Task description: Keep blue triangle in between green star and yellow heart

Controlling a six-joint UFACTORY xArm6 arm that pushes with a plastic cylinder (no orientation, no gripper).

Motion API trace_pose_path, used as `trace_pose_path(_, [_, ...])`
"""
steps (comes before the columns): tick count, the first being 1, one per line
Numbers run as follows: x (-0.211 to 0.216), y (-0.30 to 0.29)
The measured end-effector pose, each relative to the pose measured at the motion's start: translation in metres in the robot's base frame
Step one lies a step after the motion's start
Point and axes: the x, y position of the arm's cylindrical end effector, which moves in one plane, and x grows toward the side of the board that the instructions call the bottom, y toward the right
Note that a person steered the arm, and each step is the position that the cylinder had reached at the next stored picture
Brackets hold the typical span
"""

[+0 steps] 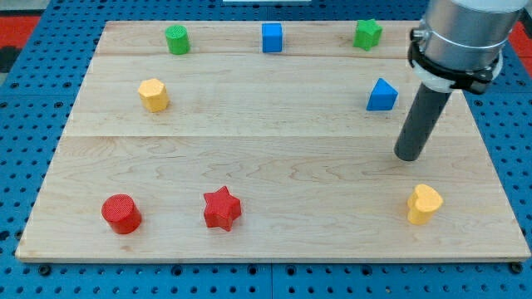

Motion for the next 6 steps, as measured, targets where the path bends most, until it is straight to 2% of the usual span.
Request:
trace_pose_path(1, [-0.009, -0.012])
trace_pose_path(2, [-0.043, -0.071])
trace_pose_path(3, [-0.043, -0.096])
trace_pose_path(4, [-0.046, 0.002])
trace_pose_path(5, [-0.076, 0.056])
trace_pose_path(6, [-0.136, -0.018])
